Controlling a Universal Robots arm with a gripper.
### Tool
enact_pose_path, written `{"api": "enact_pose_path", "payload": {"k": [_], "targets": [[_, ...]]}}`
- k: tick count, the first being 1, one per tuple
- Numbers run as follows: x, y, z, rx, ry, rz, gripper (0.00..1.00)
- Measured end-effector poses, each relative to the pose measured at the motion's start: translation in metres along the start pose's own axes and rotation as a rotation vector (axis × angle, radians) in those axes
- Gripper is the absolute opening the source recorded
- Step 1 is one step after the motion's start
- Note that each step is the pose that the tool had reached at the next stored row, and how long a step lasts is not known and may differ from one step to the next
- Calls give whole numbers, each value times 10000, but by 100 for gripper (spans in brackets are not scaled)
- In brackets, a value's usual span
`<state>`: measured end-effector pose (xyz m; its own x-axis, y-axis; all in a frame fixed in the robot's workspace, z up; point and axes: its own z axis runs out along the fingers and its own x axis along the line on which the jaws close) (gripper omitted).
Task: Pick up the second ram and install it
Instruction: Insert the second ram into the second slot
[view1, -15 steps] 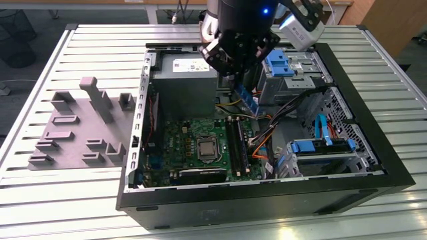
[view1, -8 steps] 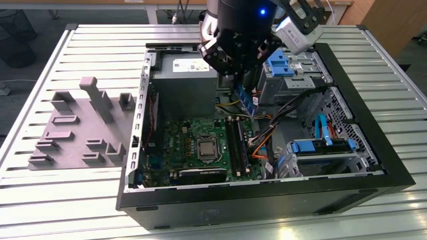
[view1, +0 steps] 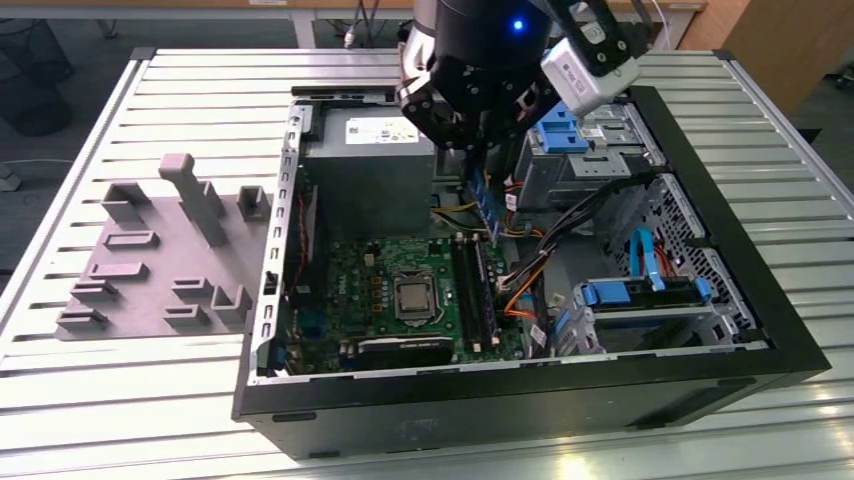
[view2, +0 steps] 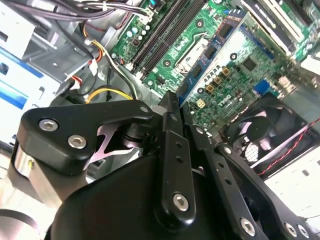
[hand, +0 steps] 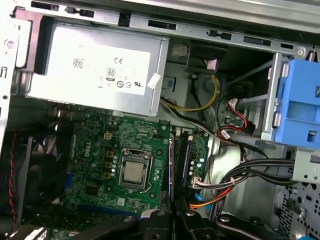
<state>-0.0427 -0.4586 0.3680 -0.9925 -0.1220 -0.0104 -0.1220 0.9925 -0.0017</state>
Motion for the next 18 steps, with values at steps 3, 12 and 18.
{"api": "enact_pose_path", "payload": {"k": [3, 12, 18], "targets": [[0, 0, 2, 19, 3, 460, 14], [0, 0, 5, 69, 9, 1580, 14], [0, 0, 7, 68, 9, 1640, 14]]}}
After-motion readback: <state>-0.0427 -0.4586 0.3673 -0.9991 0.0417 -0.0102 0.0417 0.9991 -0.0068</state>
